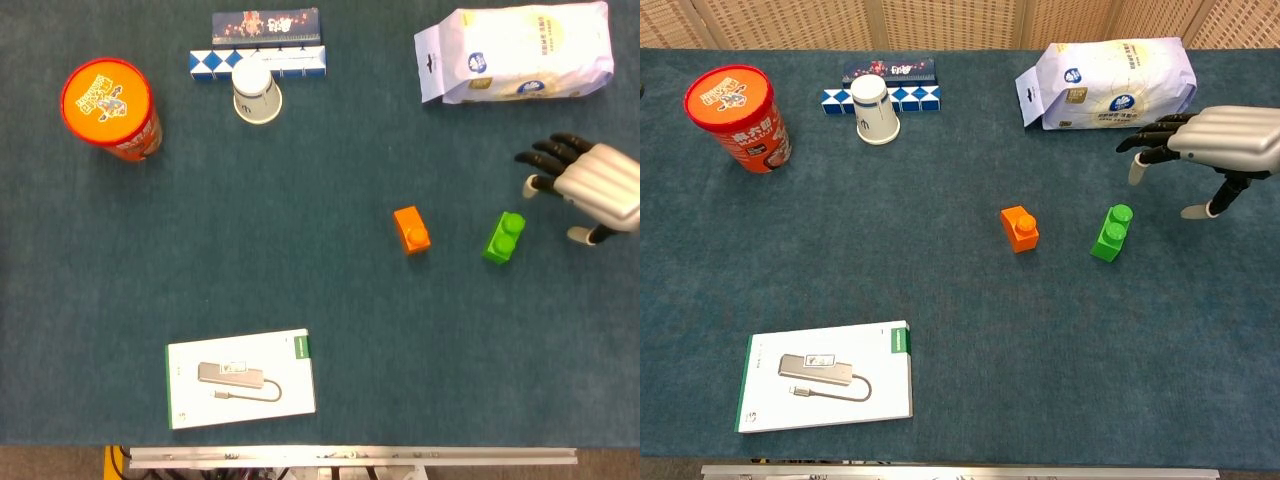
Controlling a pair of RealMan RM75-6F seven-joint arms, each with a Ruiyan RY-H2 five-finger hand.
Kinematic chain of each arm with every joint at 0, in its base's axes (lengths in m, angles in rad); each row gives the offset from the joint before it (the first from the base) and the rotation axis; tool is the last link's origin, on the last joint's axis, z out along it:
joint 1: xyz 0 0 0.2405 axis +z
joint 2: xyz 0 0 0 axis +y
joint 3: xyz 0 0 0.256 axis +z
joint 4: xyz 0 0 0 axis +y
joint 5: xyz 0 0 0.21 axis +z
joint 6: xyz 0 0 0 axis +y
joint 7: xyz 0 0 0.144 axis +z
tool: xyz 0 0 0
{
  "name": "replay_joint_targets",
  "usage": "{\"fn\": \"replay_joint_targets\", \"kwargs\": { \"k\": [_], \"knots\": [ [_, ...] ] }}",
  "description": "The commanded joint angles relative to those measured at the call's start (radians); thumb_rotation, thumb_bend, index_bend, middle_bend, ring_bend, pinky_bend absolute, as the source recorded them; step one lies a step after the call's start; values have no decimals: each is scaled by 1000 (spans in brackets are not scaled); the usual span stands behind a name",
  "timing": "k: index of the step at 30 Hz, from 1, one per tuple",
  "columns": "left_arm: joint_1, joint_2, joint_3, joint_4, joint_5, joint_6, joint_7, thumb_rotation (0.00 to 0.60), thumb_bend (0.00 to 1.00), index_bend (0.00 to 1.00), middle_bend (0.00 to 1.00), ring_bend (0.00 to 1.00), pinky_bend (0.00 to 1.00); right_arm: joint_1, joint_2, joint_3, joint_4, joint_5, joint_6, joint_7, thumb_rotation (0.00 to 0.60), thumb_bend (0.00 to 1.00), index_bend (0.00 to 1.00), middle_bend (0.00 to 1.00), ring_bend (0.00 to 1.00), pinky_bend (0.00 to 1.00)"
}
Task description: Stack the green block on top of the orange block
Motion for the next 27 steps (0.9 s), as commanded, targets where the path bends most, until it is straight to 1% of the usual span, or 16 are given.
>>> {"fn": "replay_joint_targets", "kwargs": {
  "k": [1, 5, 11, 21, 27],
  "knots": [
    [1, -1, -2, 4, -6, -3, -4, 600, 535, 581, 601, 440, 590, 33, -39, -29, 51, -32, 6, 52, 600, 200, 304, 88, 0, 74],
    [-1, 0, -8, 10, -20, -12, -9, 600, 535, 581, 601, 440, 591, 60, -80, -47, 110, -58, 31, 89, 600, 200, 305, 88, 0, 74],
    [6, -2, -9, 16, -29, -13, -20, 600, 535, 581, 601, 440, 591, 87, -122, -62, 161, -84, 79, 102, 600, 200, 305, 83, 0, 74],
    [13, 4, -13, 11, -36, -6, -27, 600, 535, 581, 601, 440, 590, 135, -159, -109, 182, -107, 81, 128, 600, 199, 280, 44, 0, 65],
    [17, 7, -13, 5, -33, -2, -31, 600, 535, 581, 601, 440, 591, 147, -171, -129, 182, -106, 88, 133, 600, 199, 279, 44, 0, 65]
  ]
}}
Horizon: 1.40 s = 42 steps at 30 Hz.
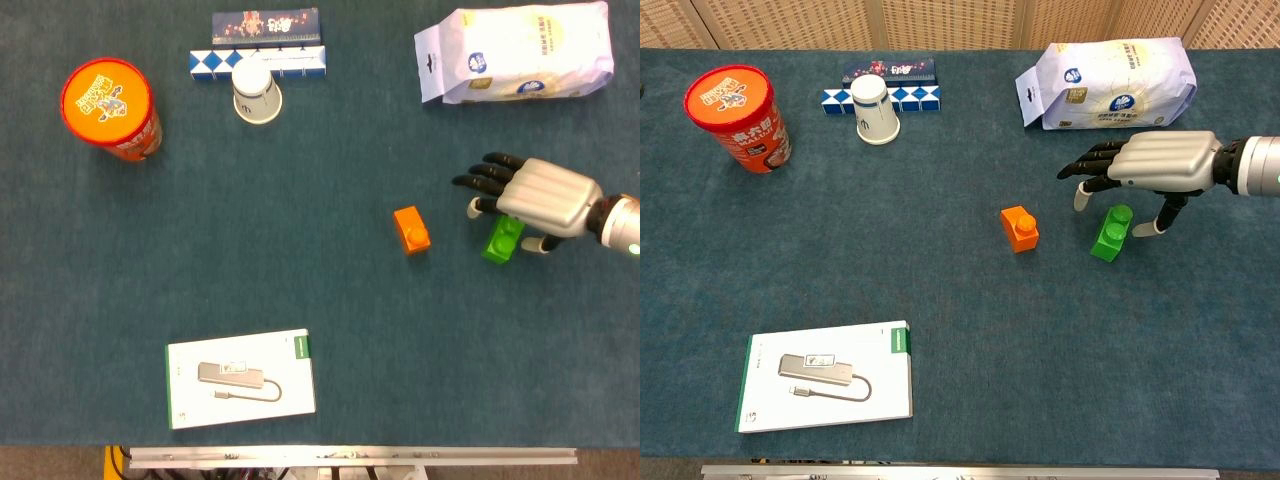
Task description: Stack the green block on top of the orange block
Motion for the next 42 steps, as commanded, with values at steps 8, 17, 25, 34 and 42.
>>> {"fn": "replay_joint_targets", "kwargs": {
  "k": [8, 17, 25, 34, 42],
  "knots": [
    [6, 5, 1, -8, 5, 5, -11, 600, 535, 581, 601, 440, 591, 3, -26, -24, 22, 22, -6, -6, 600, 200, 279, 44, 0, 65],
    [9, 8, 0, -12, 5, 6, -19, 600, 535, 581, 601, 440, 590, 1, -53, -33, 56, 46, -5, -13, 600, 200, 297, 44, 0, 65],
    [12, 12, -1, -17, 7, 10, -24, 600, 535, 581, 602, 440, 590, 7, -70, -45, 72, 56, -13, -4, 600, 200, 387, 47, 0, 65],
    [16, 17, -1, -24, 7, 13, -26, 600, 535, 581, 601, 440, 591, 5, -83, -51, 88, 71, -3, 6, 600, 199, 497, 77, 0, 64],
    [17, 18, 0, -27, 6, 11, -23, 600, 535, 581, 601, 440, 590, -3, -94, -49, 106, 83, 17, 9, 600, 200, 583, 112, 0, 64]
  ]
}}
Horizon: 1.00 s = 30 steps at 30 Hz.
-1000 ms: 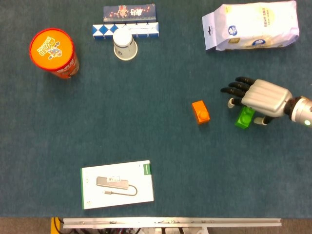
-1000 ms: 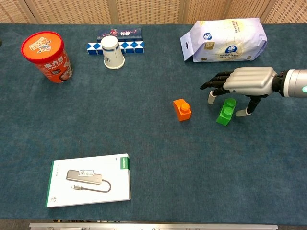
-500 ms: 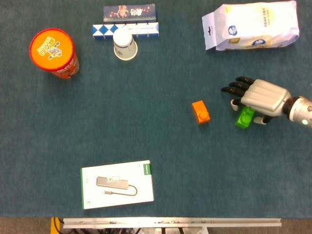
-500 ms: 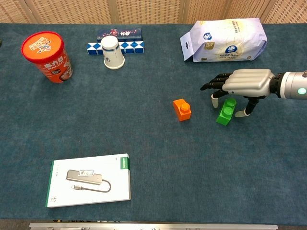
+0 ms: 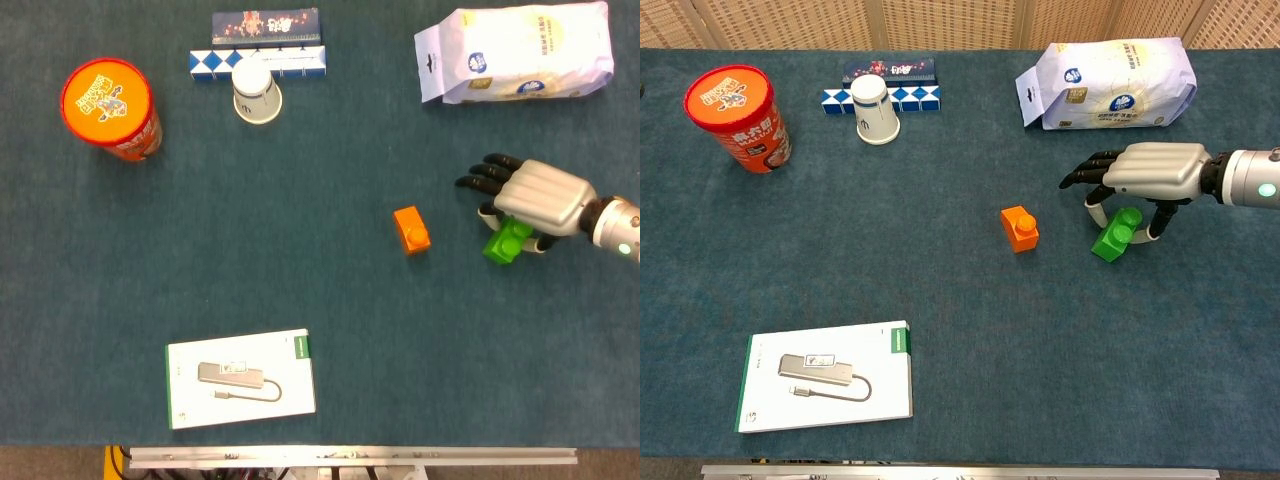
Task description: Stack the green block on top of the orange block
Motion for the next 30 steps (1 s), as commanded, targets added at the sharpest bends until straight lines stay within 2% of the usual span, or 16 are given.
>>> {"fn": "replay_joint_targets", "kwargs": {
  "k": [1, 6, 15, 30],
  "knots": [
    [1, 1, 1, -2, 1, -1, 0, 600, 535, 581, 601, 440, 590, -2, -2, 1, 4, 3, 5, 0, 600, 199, 592, 116, 0, 64],
    [1, 3, 2, -5, 1, -2, -1, 600, 535, 581, 602, 440, 590, -4, -3, 4, 7, 10, 15, 4, 600, 200, 629, 129, 0, 65],
    [3, 6, -1, -1, -3, 0, -2, 600, 535, 581, 602, 440, 591, 12, 32, 21, -34, 22, 34, 24, 600, 200, 635, 129, 0, 64],
    [2, 6, 4, -1, 14, 3, 1, 600, 535, 581, 601, 440, 591, 19, 92, 82, -162, 87, 16, -66, 600, 202, 634, 130, 0, 64]
  ]
}}
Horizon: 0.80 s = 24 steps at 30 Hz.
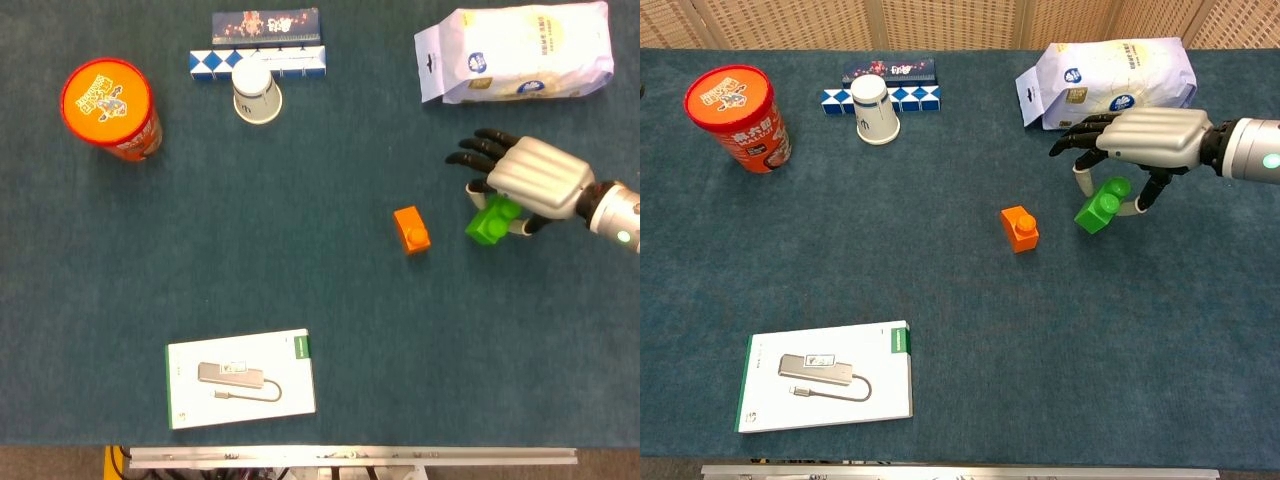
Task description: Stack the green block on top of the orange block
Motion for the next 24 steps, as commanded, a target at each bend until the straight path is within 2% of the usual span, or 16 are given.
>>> {"fn": "replay_joint_targets", "kwargs": {
  "k": [1, 12, 24],
  "knots": [
    [-1, 1, 2, -1, 6, 1, 0, 600, 535, 581, 601, 440, 591, 1, 14, 18, -31, 19, -9, -26, 600, 202, 634, 130, 0, 64],
    [-4, 13, 15, -10, 56, 17, -9, 600, 535, 581, 601, 440, 590, 1, 41, 93, -139, 126, -75, -152, 600, 202, 635, 129, 0, 64],
    [-12, 58, 48, 0, 122, 5, -42, 600, 535, 581, 601, 440, 591, -34, 30, 182, -266, 311, -131, -332, 600, 201, 634, 130, 0, 64]
  ]
}}
